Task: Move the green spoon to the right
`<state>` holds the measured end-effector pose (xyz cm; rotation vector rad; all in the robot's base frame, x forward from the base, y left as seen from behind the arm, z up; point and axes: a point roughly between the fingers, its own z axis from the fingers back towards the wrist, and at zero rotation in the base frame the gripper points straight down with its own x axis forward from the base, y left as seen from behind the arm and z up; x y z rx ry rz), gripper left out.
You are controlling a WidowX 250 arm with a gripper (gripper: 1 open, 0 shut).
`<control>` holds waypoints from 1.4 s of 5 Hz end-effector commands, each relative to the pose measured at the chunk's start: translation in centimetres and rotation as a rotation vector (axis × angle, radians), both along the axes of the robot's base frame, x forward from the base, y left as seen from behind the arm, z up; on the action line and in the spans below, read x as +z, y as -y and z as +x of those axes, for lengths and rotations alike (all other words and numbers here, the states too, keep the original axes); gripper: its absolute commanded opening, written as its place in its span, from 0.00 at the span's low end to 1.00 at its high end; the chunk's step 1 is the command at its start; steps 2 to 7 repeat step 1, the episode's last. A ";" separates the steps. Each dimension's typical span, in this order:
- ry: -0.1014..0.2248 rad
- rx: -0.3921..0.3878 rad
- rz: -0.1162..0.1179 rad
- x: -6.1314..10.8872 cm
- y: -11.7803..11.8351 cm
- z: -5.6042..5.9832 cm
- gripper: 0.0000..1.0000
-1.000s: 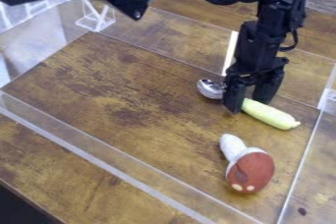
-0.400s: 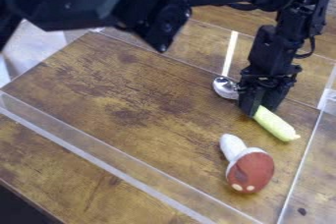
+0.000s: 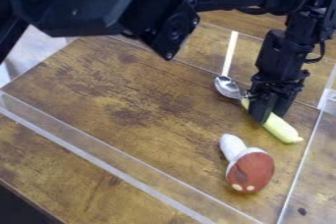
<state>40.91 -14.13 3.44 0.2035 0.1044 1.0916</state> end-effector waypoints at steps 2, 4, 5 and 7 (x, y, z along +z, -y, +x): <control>0.066 -0.061 -0.054 5.7 1.8 -1.1 0.00; 0.066 -0.061 -0.054 5.7 1.8 -1.1 0.00; 0.066 -0.061 -0.054 5.7 1.8 -1.1 0.00; 0.066 -0.061 -0.054 5.7 1.8 -1.1 0.00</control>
